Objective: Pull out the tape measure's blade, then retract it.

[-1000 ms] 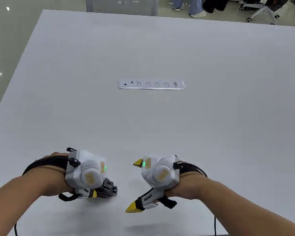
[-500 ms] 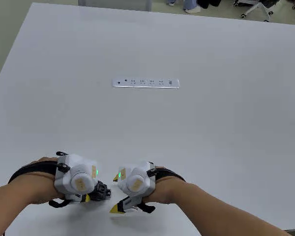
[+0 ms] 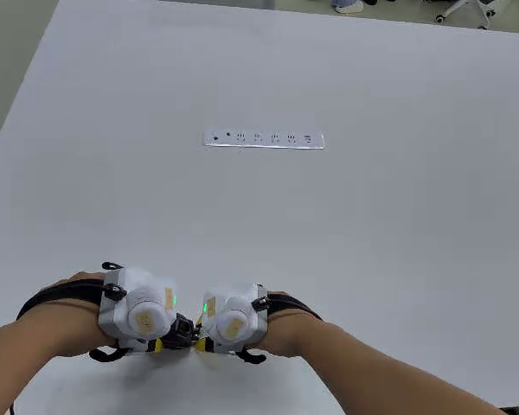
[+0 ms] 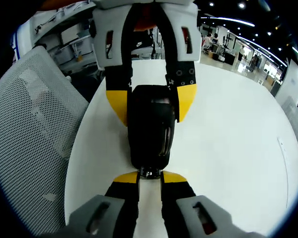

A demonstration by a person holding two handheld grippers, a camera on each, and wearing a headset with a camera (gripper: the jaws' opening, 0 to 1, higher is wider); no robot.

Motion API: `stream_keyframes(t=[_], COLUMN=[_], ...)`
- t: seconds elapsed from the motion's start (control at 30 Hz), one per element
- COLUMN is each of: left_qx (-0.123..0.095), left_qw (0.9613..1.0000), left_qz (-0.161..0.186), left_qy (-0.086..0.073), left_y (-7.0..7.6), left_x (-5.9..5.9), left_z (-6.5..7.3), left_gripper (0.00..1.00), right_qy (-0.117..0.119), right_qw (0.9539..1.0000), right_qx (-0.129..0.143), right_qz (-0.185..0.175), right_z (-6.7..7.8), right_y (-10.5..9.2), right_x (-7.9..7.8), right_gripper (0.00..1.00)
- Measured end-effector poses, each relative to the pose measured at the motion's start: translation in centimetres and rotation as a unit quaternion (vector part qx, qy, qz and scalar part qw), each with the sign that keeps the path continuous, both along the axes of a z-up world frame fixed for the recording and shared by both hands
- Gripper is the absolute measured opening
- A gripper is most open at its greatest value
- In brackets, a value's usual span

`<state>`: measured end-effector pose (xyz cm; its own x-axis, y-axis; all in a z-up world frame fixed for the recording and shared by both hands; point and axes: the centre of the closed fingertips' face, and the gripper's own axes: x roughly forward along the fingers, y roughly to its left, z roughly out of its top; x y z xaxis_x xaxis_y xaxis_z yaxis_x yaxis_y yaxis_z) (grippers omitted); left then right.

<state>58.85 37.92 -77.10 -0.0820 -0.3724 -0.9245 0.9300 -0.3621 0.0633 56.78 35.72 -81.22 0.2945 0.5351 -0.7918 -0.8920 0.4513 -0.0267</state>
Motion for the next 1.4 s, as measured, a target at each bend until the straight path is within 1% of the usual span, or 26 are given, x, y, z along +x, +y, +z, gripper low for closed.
stream_keyframes(t=[0.13,0.2,0.37,0.47,0.5,0.57,0.6,0.73,0.83,0.87,0.93,1.13,1.23,1.3,1.33,1.4], left_qx=[-0.005,-0.007,-0.009,-0.010,-0.010,-0.010,-0.010,-0.010,-0.012,-0.014,-0.016,-0.017,-0.016,-0.017,-0.017,-0.016], left_qw=[1.0000,1.0000,0.9999,0.9999,0.9999,0.9999,0.9999,0.9999,0.9998,0.9997,0.9997,0.9997,0.9997,0.9997,0.9998,0.9998], left_qz=[0.002,0.002,0.001,0.001,0.000,0.000,0.001,0.001,0.008,0.011,0.011,0.007,0.007,0.007,0.007,0.007], left_qy=[0.004,0.005,0.006,0.007,0.007,0.008,0.009,0.009,0.013,0.017,0.018,0.016,0.015,0.014,0.012,0.010], left_y=[0.0,-0.1,-0.1,-0.1,0.0,0.0,0.0,0.0,-0.1,0.0,0.0,-0.1,-0.1,-0.1,-0.1,-0.1], left_x=[0.0,0.0,0.0,0.0,0.0,0.0,0.0,0.0,0.2,0.3,0.3,0.1,0.1,0.1,0.1,0.1], left_z=[0.0,0.0,0.0,0.0,0.0,0.0,0.0,0.0,0.0,0.0,0.0,0.0,0.0,0.0,0.0,0.0], left_gripper=[0.30,0.30,0.30,0.30,0.30,0.30,0.30,0.30,0.30,0.30,0.30,0.30,0.30,0.30,0.30,0.30], right_qy=[0.003,0.009,0.011,0.017,0.014,0.005,0.007,0.009,0.005,0.006,0.014,0.029,0.032,0.033,0.029,0.031], right_qw=[1.0000,0.9998,0.9998,0.9992,0.9991,0.9996,0.9993,0.9991,0.9995,0.9998,0.9995,0.9988,0.9984,0.9983,0.9989,0.9988], right_qx=[0.003,0.011,0.006,0.014,0.018,0.021,0.023,0.029,0.022,0.015,0.020,0.022,0.026,0.024,0.017,0.016], right_qz=[-0.007,-0.013,-0.018,-0.035,-0.036,-0.021,-0.028,-0.030,-0.025,-0.014,-0.019,-0.031,-0.039,-0.041,-0.033,-0.035], right_z=[-0.3,-0.2,-0.2,-0.2,-0.2,-0.2,-0.1,-0.1,-0.1,0.1,0.1,-0.3,-0.2,-0.2,-0.3,-0.3], right_y=[-0.1,-0.1,0.0,0.0,0.0,0.0,-0.2,-0.1,-0.3,-0.7,-0.9,-1.5,-1.4,-1.3,-1.2,-1.2], right_x=[0.1,0.2,0.2,0.2,0.1,0.1,0.0,0.1,0.3,0.3,0.2,-0.3,-0.3,-0.3,-0.3,-0.3], right_gripper=[0.15,0.15,0.15,0.15,0.15,0.14,0.13,0.13,0.13,0.13,0.13,0.13,0.13,0.14,0.14,0.14])
